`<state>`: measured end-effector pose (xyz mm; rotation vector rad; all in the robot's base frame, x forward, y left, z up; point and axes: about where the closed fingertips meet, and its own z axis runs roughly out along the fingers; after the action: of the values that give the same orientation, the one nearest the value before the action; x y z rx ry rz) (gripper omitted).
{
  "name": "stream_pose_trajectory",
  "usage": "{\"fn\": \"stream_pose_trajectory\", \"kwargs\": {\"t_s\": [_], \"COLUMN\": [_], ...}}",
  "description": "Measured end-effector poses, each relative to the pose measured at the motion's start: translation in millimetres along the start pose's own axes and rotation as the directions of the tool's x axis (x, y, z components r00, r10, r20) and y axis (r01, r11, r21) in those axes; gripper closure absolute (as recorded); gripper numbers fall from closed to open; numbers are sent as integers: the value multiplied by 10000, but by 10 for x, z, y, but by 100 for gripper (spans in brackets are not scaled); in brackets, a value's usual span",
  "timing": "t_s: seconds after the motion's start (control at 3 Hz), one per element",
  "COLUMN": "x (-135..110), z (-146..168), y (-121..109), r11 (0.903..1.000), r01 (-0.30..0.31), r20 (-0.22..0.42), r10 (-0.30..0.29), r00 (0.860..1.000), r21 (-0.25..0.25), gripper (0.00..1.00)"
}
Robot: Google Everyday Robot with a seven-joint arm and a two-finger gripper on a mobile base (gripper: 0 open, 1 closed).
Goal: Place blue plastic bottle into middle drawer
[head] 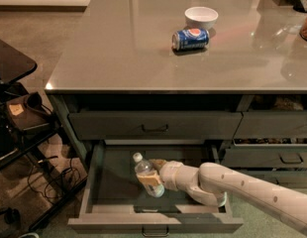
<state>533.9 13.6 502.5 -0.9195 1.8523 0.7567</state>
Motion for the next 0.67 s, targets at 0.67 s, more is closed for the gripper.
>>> {"fn": "stream_pose_trajectory", "kwargs": {"t_s": [0.67], "x": [303], "z": [-95], "y": [-160], "r11": [9993], "r01": [373], "r20": [524], "r10": [-376], "r00": [9979], "r21": [78], "gripper": [100]}}
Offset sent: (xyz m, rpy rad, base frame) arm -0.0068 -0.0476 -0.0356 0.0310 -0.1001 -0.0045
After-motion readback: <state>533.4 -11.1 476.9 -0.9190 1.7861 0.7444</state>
